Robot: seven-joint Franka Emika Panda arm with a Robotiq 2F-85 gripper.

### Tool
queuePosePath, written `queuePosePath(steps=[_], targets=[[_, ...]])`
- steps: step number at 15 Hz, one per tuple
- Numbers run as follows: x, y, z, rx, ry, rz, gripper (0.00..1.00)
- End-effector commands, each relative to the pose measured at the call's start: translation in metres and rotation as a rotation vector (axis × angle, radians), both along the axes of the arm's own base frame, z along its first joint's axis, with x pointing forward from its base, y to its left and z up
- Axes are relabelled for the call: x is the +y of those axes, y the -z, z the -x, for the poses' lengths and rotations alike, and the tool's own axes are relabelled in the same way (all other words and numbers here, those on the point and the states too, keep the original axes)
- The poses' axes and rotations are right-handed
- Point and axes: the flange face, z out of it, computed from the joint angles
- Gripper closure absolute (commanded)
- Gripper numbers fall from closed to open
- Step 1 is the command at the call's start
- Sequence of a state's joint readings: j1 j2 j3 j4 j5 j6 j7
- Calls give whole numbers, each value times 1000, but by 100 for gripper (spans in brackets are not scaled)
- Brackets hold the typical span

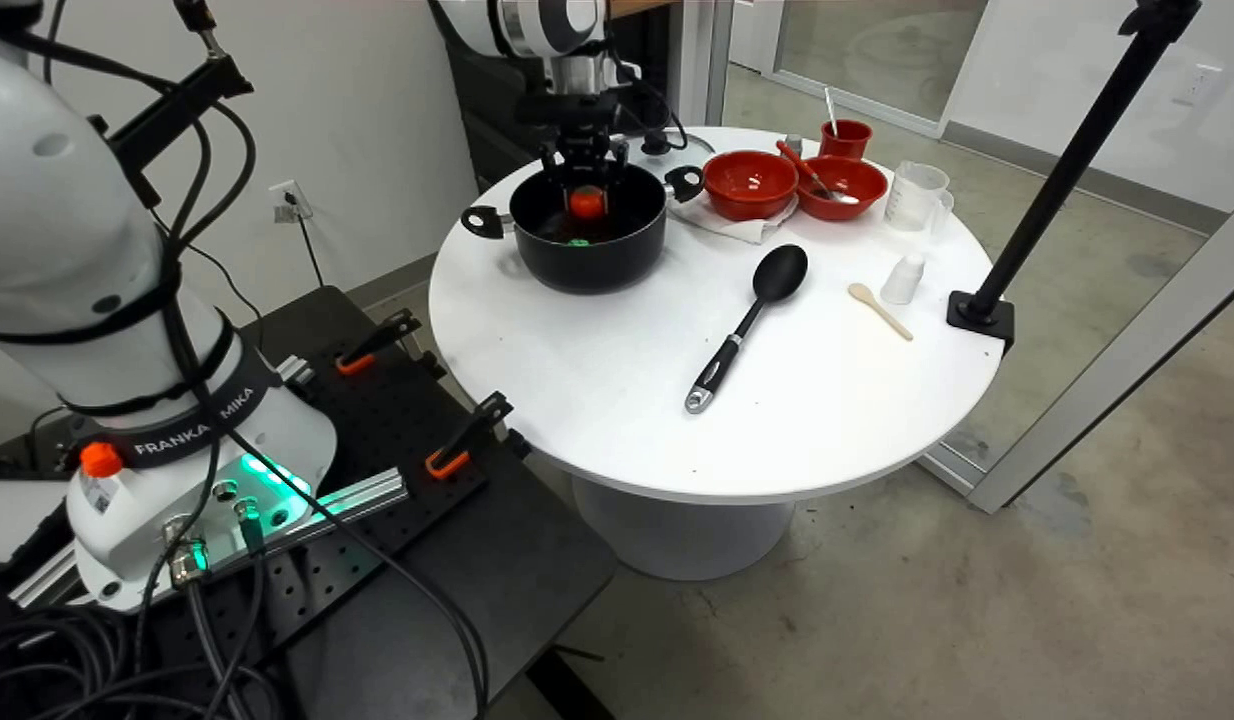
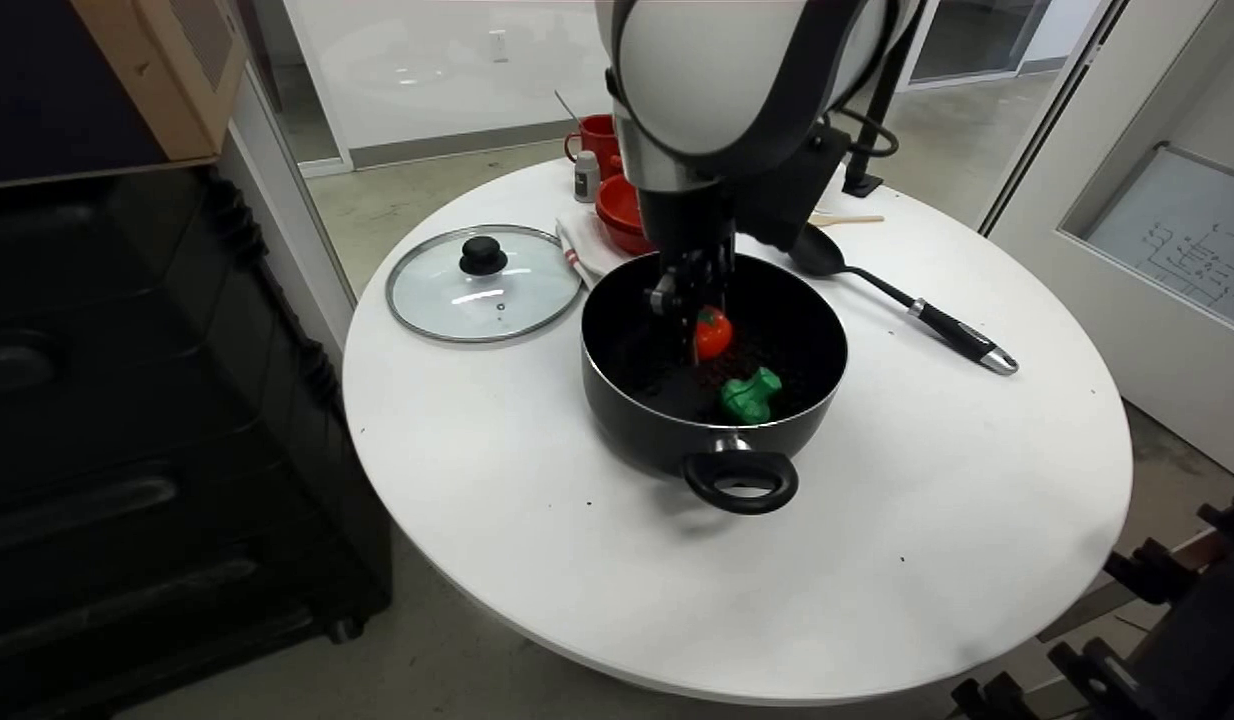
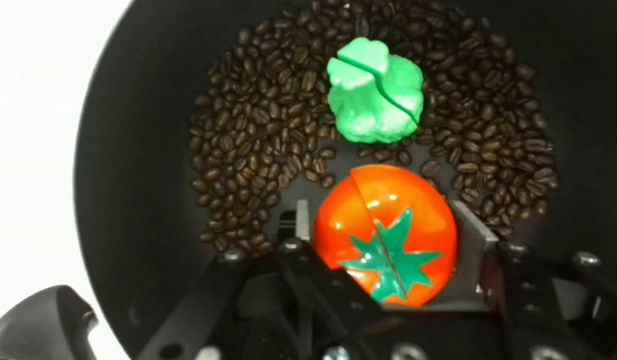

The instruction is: Take the red toy tomato out of the black pot

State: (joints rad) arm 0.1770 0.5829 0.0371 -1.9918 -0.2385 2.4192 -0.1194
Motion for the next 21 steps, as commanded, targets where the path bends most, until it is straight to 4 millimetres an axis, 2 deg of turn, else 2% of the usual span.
queuePosePath(steps=[1, 4, 6, 12, 15, 17, 21], targets=[[-13, -55, 11, -26, 11, -31, 62], [-34, -83, 13, -53, 49, -40, 62], [-59, -96, 12, -66, 104, -37, 62], [-144, -112, 2, -93, 326, -38, 62], [-186, -107, -5, -103, 449, -52, 62], [-205, -97, -9, -97, 500, -55, 62], [-218, -59, -16, -70, 529, -55, 62]])
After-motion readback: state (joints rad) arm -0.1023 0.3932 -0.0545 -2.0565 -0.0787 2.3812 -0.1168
